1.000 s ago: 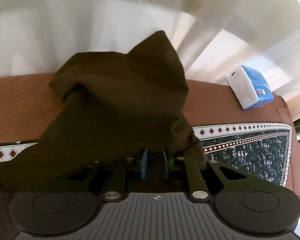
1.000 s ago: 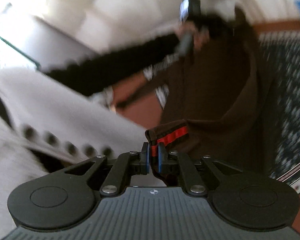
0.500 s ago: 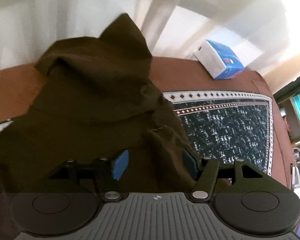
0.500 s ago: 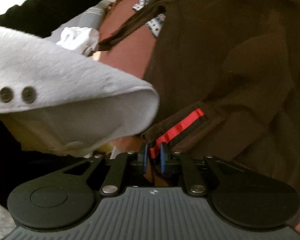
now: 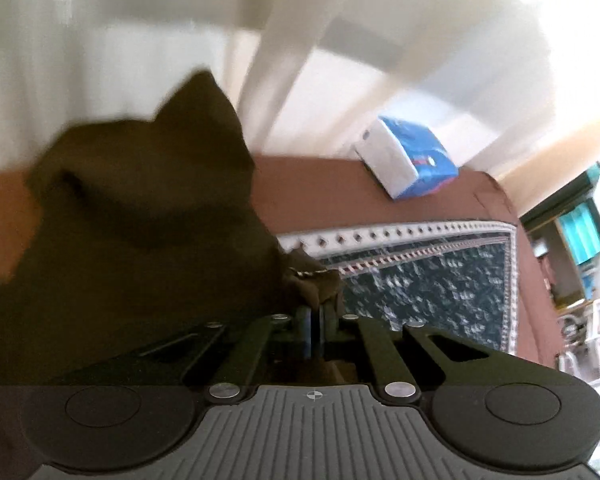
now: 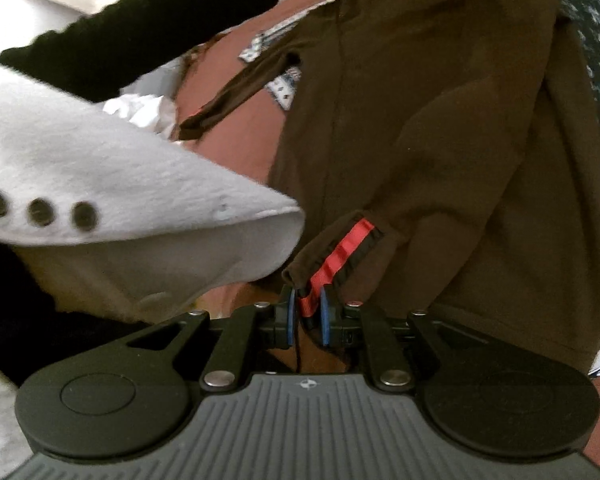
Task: Fold clothes
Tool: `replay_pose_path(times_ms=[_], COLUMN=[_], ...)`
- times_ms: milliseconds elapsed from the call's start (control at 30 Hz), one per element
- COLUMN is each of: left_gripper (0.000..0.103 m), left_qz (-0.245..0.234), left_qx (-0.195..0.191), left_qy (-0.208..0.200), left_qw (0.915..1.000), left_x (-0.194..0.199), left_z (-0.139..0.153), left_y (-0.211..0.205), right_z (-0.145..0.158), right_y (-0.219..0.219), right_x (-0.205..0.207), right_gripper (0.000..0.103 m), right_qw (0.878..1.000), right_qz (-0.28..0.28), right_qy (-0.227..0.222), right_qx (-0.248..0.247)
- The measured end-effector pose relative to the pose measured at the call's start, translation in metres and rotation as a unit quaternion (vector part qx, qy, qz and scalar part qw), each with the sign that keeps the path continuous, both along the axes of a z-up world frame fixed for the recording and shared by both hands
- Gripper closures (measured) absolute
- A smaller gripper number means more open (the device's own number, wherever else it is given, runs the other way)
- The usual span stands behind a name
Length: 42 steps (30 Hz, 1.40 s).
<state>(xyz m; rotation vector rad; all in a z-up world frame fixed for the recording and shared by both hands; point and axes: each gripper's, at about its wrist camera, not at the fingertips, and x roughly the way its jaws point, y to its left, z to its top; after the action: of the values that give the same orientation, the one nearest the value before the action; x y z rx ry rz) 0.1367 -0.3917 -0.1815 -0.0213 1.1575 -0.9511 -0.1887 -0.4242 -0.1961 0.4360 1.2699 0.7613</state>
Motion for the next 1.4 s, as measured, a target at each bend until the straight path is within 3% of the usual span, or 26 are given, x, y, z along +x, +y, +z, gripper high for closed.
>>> replay_pose_path(times_ms=[167,300,467,633,700,733,833,967,1033,1133,1300,1400], left_gripper=[0.102,0.077,0.073,0.05,0.046,0.045,0.029,0.028,0.026,0.024,0.023,0.023], left_qz=[0.027,0.045,0.042,0.041,0.042,0.042,0.056,0.079,0.078,0.069,0.076,0.095], left_qx=[0.029,0.042,0.05,0.053,0.052,0.052,0.056,0.015,-0.016,-0.024,0.002,0.002], left_qy=[0.017,0.031,0.025,0.024,0.023,0.023,0.02,0.064,0.067,0.057,0.046,0.042], left_qw=[0.9991,0.9976,0.9976,0.9975,0.9975,0.9975,0.9967,0.9947,0.9945,0.9958,0.996,0.9946], left_x=[0.012,0.018,0.018,0.018,0.019,0.02,0.023,0.024,0.014,-0.009,-0.025,-0.02], left_z=[-0.026,-0.041,-0.043,-0.038,-0.035,-0.034,-0.031,-0.024,-0.014,-0.003,-0.005,-0.009], left_y=[0.0,-0.002,-0.012,-0.016,-0.011,-0.008,0.002,0.027,0.044,0.065,0.074,0.069], right_z=[-0.011,-0.019,-0.013,-0.012,-0.014,-0.012,-0.008,-0.007,-0.009,-0.023,-0.051,-0.054], right_y=[0.009,0.012,-0.004,-0.001,0.001,-0.003,-0.023,-0.061,-0.079,-0.098,-0.099,-0.097], right_x=[0.005,-0.001,-0.006,-0.004,-0.008,-0.012,-0.025,-0.045,-0.054,-0.06,-0.058,-0.056], right_gripper=[0.088,0.088,0.088,0.086,0.064,0.044,0.043,0.043,0.043,0.043,0.045,0.054], right_qw=[0.999,0.999,1.0,1.0,1.0,1.0,1.0,0.991,0.981,0.968,0.966,0.97], right_qz=[0.034,0.045,0.016,0.007,0.012,0.009,-0.016,-0.118,-0.176,-0.227,-0.226,-0.219], right_qy=[0.004,0.013,0.014,0.005,0.009,0.008,0.012,0.0,-0.011,-0.015,-0.004,0.002], right_qx=[0.001,0.002,0.0,0.0,-0.003,-0.008,-0.017,-0.057,-0.086,-0.105,-0.123,-0.105])
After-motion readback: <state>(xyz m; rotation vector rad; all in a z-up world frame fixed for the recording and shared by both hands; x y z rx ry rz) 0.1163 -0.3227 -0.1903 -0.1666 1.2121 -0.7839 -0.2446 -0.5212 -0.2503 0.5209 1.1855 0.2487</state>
